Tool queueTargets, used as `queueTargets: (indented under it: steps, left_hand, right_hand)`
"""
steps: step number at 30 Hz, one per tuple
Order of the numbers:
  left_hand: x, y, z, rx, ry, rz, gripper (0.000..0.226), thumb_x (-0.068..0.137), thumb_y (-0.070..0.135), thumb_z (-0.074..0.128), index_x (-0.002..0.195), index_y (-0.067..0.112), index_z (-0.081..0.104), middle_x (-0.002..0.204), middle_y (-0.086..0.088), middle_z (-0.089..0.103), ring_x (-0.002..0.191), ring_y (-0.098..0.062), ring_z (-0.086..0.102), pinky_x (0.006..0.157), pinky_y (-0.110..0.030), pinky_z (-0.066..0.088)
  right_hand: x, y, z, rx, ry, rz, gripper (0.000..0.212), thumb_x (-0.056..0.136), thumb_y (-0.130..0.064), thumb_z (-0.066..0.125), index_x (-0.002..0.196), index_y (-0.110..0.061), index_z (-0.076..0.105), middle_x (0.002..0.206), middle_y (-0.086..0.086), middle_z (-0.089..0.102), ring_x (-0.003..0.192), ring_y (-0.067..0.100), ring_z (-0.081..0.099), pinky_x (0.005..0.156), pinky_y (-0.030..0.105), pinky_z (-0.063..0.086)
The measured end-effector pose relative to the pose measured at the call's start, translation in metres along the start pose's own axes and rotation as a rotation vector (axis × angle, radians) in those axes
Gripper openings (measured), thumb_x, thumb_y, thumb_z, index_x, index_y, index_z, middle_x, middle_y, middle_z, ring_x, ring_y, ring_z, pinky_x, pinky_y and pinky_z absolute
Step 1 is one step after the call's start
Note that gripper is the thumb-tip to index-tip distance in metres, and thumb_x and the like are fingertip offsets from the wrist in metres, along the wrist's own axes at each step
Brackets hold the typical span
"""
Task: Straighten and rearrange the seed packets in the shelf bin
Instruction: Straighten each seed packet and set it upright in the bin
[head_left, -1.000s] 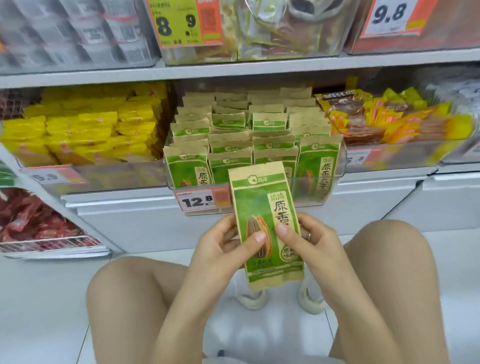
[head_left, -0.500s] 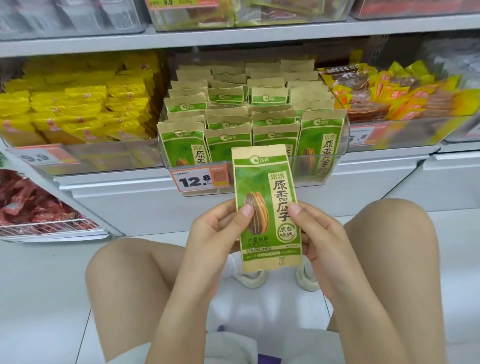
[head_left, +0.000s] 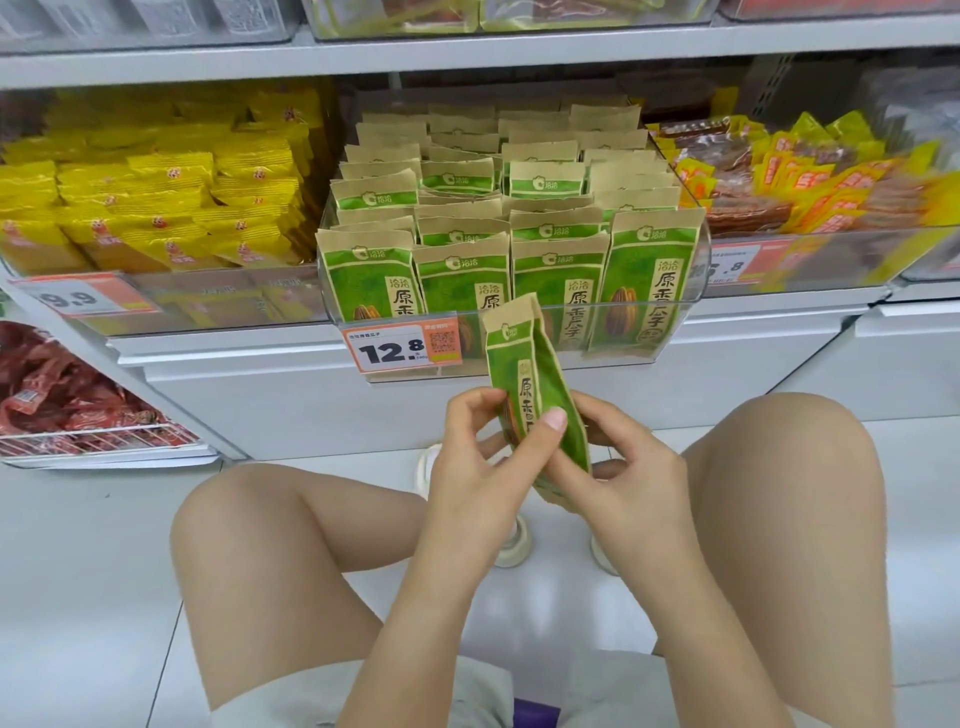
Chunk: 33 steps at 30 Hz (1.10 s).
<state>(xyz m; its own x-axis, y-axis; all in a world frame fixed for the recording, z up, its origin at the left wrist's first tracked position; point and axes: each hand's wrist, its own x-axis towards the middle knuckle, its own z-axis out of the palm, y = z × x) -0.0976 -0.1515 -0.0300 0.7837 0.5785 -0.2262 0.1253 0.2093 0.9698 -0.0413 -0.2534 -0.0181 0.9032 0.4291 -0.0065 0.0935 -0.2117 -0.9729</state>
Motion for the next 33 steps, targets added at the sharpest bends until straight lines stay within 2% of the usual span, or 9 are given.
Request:
queueTargets:
  steps: [5, 8, 10, 13, 15, 19, 23, 27, 33]
  left_hand:
    - [0.005, 0.0, -0.012, -0.072, 0.025, -0.063, 0.053, 0.065, 0.051, 0.074, 0.105, 0.02, 0.06, 0.102, 0.003, 0.073, 0.097, -0.021, 0.07, 0.088, -0.043, 0.054]
    - [0.004, 0.002, -0.016, -0.071, -0.031, -0.083, 0.049, 0.071, 0.046, 0.071, 0.107, 0.014, 0.061, 0.092, 0.002, 0.07, 0.088, -0.018, 0.068, 0.083, -0.042, 0.05]
    - [0.002, 0.002, -0.015, -0.054, -0.069, -0.08, 0.055, 0.067, 0.051, 0.075, 0.105, 0.014, 0.062, 0.092, 0.0, 0.07, 0.086, -0.02, 0.067, 0.085, -0.05, 0.051]
    - [-0.001, 0.0, -0.012, -0.046, -0.108, -0.088, 0.058, 0.063, 0.056, 0.074, 0.105, 0.016, 0.063, 0.096, -0.001, 0.07, 0.089, -0.022, 0.066, 0.09, -0.058, 0.05]
    - [-0.001, 0.001, -0.012, -0.045, -0.129, -0.1, 0.055, 0.067, 0.054, 0.074, 0.106, 0.017, 0.063, 0.098, -0.003, 0.069, 0.089, -0.021, 0.065, 0.089, -0.055, 0.051]
    - [-0.003, 0.003, -0.011, -0.061, -0.166, -0.111, 0.045, 0.08, 0.049, 0.071, 0.108, 0.015, 0.061, 0.093, 0.0, 0.069, 0.088, -0.017, 0.065, 0.082, -0.038, 0.052]
    - [0.0, -0.004, -0.016, -0.053, -0.242, -0.098, 0.051, 0.075, 0.046, 0.077, 0.114, 0.017, 0.06, 0.105, 0.0, 0.069, 0.094, -0.015, 0.066, 0.081, -0.029, 0.053]
    - [0.002, -0.009, -0.024, -0.051, -0.353, -0.083, 0.062, 0.065, 0.034, 0.08, 0.121, 0.022, 0.057, 0.125, -0.003, 0.065, 0.116, -0.016, 0.062, 0.089, -0.029, 0.051]
    - [0.003, -0.004, -0.022, -0.183, -0.211, -0.035, 0.061, 0.062, 0.035, 0.079, 0.117, 0.018, 0.059, 0.12, -0.007, 0.069, 0.107, -0.019, 0.067, 0.087, -0.027, 0.052]
  right_hand:
    - [0.002, 0.0, -0.006, 0.116, -0.206, -0.025, 0.026, 0.076, -0.028, 0.067, 0.101, -0.034, 0.069, 0.102, -0.015, 0.071, 0.092, 0.003, 0.066, 0.074, 0.015, 0.05]
    - [0.011, -0.001, -0.004, 0.213, -0.152, 0.032, 0.021, 0.075, -0.04, 0.072, 0.091, -0.027, 0.068, 0.106, -0.012, 0.07, 0.105, -0.001, 0.062, 0.082, 0.016, 0.049]
    - [0.018, -0.004, 0.001, 0.22, -0.128, 0.074, 0.04, 0.069, -0.051, 0.076, 0.089, -0.02, 0.062, 0.108, -0.011, 0.068, 0.109, -0.006, 0.058, 0.086, 0.017, 0.047]
    - [0.024, -0.013, 0.005, 0.302, -0.131, 0.121, 0.045, 0.065, -0.047, 0.066, 0.088, -0.009, 0.056, 0.079, -0.016, 0.067, 0.087, -0.001, 0.063, 0.076, 0.014, 0.048]
    - [0.024, -0.016, 0.005, 0.363, -0.129, 0.147, 0.044, 0.069, -0.043, 0.064, 0.09, -0.005, 0.056, 0.072, -0.011, 0.063, 0.075, 0.002, 0.061, 0.074, 0.016, 0.05]
    - [0.021, -0.016, 0.006, 0.402, -0.077, 0.212, 0.036, 0.072, -0.044, 0.065, 0.085, -0.011, 0.06, 0.08, 0.0, 0.062, 0.079, 0.009, 0.06, 0.078, 0.021, 0.05]
    - [0.023, -0.017, 0.007, 0.432, -0.026, 0.243, 0.017, 0.088, -0.025, 0.064, 0.081, -0.011, 0.059, 0.076, 0.002, 0.059, 0.075, 0.013, 0.059, 0.07, 0.021, 0.049]
    - [0.027, -0.018, 0.003, 0.498, -0.006, 0.26, 0.018, 0.09, -0.027, 0.061, 0.081, -0.012, 0.057, 0.069, -0.002, 0.057, 0.067, 0.01, 0.059, 0.063, 0.02, 0.05]
    - [0.017, -0.007, 0.0, 0.483, -0.203, 0.217, 0.034, 0.075, -0.033, 0.066, 0.1, -0.011, 0.059, 0.093, 0.001, 0.067, 0.086, 0.01, 0.064, 0.075, 0.018, 0.051]
